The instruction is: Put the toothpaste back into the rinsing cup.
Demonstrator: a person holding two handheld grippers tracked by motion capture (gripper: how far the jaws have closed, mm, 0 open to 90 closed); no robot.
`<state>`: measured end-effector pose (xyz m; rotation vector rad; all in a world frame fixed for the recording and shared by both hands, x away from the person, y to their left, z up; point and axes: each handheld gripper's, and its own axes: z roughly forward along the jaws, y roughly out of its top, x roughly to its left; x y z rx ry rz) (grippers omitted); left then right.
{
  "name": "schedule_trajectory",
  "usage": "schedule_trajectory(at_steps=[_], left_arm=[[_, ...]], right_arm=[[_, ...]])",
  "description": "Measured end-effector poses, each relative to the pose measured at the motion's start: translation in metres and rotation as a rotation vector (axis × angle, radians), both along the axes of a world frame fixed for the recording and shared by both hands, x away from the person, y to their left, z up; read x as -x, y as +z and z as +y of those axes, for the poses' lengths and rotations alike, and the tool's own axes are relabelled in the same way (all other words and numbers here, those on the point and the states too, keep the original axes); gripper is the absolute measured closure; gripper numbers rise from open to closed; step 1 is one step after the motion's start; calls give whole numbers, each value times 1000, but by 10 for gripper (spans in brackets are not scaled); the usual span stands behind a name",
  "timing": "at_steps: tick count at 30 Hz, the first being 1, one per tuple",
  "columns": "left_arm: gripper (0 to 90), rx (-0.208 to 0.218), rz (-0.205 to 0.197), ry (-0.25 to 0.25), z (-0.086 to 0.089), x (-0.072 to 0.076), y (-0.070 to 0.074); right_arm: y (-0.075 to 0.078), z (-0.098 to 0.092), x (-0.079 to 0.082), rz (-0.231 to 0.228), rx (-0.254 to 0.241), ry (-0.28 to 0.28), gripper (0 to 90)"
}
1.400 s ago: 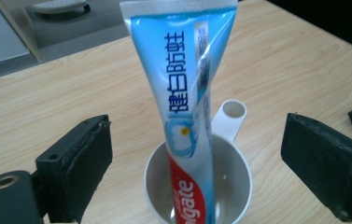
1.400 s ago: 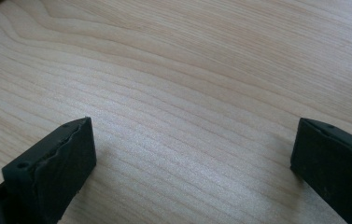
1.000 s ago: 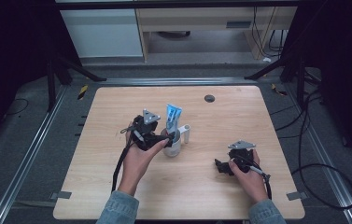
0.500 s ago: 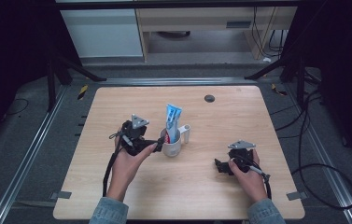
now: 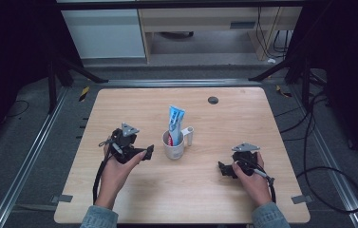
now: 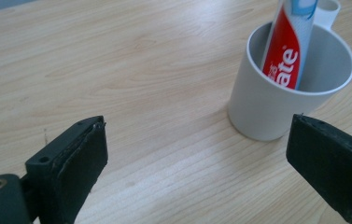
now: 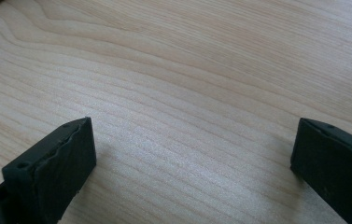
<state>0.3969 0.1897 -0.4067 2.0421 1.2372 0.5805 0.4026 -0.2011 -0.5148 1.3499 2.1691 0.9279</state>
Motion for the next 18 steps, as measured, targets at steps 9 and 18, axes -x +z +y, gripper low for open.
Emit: schedule_trajectory(at_steps=[9, 18], left_arm=[[50, -27, 40, 4, 9, -1, -16], [55, -24, 118, 0, 19, -7, -41]], right_arm=[[0, 0, 0, 0, 2, -2, 4], [0, 0, 1, 1, 1, -1, 4]])
